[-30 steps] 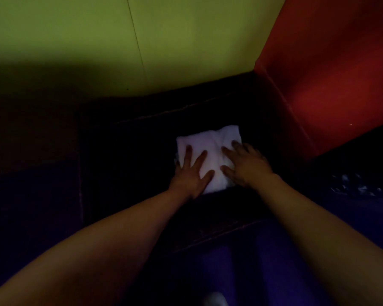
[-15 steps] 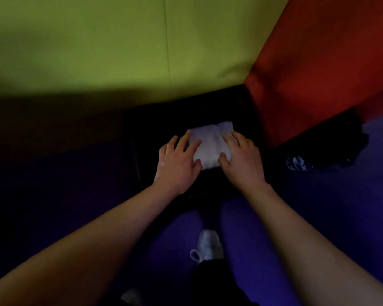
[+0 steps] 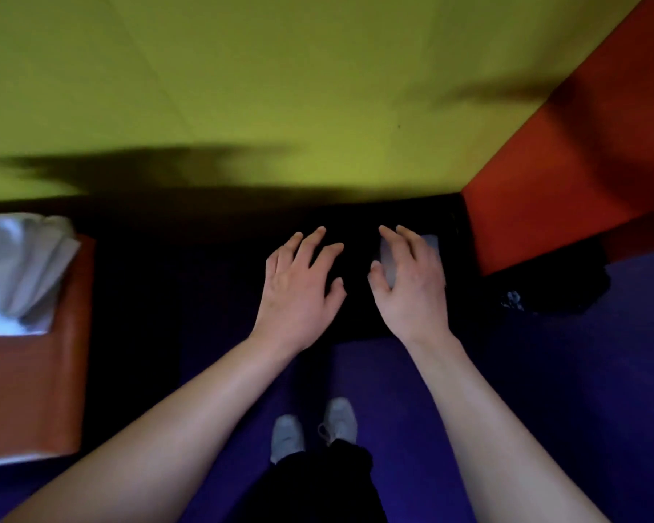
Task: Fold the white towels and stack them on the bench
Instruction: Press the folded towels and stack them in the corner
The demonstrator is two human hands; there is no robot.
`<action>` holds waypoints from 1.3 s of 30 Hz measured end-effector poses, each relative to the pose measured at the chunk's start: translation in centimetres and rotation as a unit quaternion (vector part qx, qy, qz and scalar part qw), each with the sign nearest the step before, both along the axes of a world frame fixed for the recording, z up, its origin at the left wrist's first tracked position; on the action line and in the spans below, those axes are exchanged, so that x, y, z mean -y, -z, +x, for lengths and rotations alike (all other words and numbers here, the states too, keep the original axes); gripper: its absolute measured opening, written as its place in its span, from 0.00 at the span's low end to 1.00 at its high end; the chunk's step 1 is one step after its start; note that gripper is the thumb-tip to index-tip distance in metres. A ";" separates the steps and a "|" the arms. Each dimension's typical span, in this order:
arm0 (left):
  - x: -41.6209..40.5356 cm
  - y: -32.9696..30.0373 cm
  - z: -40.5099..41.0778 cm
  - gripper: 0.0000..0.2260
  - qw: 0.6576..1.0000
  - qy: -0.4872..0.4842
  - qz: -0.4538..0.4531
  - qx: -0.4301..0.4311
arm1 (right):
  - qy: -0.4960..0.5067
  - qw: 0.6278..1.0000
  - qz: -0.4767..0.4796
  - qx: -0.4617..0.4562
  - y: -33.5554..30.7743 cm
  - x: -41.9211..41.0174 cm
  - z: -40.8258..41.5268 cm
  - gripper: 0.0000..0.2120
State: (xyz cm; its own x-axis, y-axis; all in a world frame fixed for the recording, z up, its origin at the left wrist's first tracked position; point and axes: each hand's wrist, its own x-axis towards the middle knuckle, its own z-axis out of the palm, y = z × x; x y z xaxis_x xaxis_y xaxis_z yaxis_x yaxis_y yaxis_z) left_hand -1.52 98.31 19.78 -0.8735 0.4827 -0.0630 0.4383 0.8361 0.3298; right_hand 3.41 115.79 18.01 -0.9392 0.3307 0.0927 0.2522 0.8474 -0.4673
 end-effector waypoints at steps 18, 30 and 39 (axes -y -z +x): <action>23.5 -9.8 4.2 0.22 0.952 -0.305 -0.009 0.011 | -0.247 0.965 -0.082 -0.019 -9.4 22.5 -6.8 0.24; 40.2 -5.7 1.5 0.20 0.906 -0.421 0.029 0.038 | -0.364 0.930 -0.043 0.031 -5.3 40.4 -14.2 0.23; 45.7 0.0 -5.0 0.20 0.897 -0.433 0.073 0.055 | -0.458 0.887 -0.052 0.034 0.1 48.4 -24.2 0.21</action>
State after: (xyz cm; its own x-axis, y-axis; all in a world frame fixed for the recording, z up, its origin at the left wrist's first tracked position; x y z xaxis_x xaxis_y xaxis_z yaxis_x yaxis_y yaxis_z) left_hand -6.57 52.62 19.80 -0.9172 -0.3635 -0.1629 -0.3964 0.7919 0.4645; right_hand -20.84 67.40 17.87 -0.8199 -0.5712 0.0386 -0.4892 0.6641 -0.5654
